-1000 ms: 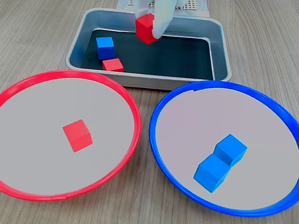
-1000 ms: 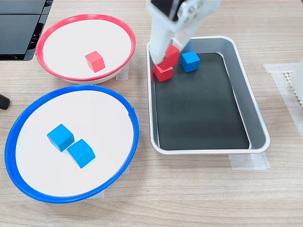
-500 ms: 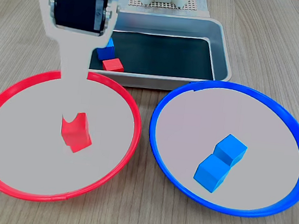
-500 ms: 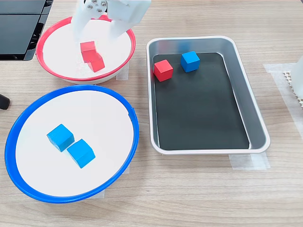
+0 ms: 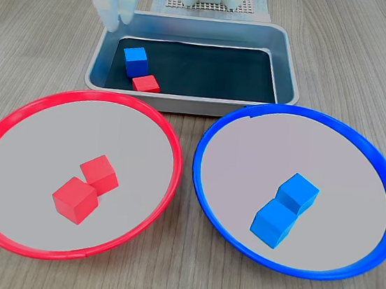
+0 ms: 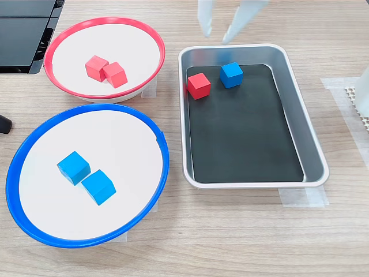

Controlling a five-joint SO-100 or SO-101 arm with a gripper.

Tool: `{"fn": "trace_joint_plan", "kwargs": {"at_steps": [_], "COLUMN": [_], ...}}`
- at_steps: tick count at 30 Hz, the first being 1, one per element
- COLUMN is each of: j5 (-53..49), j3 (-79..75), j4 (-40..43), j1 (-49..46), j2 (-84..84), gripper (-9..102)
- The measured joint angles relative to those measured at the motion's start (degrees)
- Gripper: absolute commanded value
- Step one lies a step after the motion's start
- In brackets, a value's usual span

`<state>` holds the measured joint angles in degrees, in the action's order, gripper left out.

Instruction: Move six blocks tray to matching dishes

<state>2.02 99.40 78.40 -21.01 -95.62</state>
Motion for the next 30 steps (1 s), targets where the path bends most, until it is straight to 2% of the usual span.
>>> {"fn": "trace_joint_plan", "kwargs": {"at_steps": [7,18,23,30], "j5": [15.56,33.66,37.0,37.88], "j3": [7.03,7.91,8.53,8.53], "j4": [-8.09,-9.76,-13.89,-15.56], "j1": [1.85,6.94,6.42,5.8], "j2": [-0.18,0.35,1.76,5.98], "gripper": [18,18,18,18]}}
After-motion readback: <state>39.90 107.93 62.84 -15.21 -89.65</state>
